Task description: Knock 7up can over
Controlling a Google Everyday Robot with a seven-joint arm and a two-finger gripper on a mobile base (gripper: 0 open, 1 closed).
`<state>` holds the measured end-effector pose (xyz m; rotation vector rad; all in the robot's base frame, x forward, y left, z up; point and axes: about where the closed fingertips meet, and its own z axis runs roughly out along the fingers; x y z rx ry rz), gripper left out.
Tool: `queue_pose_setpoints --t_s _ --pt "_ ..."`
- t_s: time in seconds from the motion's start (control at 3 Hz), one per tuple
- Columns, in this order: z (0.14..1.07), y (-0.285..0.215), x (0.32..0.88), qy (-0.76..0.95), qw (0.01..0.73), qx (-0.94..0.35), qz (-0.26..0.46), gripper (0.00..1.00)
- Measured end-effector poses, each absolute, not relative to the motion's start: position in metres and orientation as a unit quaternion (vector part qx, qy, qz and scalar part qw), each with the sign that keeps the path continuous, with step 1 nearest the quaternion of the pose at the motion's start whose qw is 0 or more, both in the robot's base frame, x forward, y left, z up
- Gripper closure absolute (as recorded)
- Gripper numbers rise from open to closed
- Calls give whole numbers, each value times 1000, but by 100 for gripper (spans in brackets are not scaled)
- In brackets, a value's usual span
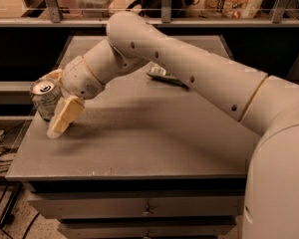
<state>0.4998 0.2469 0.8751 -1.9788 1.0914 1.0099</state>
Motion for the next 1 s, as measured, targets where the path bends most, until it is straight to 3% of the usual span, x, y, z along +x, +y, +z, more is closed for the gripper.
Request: queue_pose_setpoints --t_s 0.67,1.0 --pt "883 261 494 399 315 -772 380 63" --pt "896 243 507 418 303 -790 331 86"
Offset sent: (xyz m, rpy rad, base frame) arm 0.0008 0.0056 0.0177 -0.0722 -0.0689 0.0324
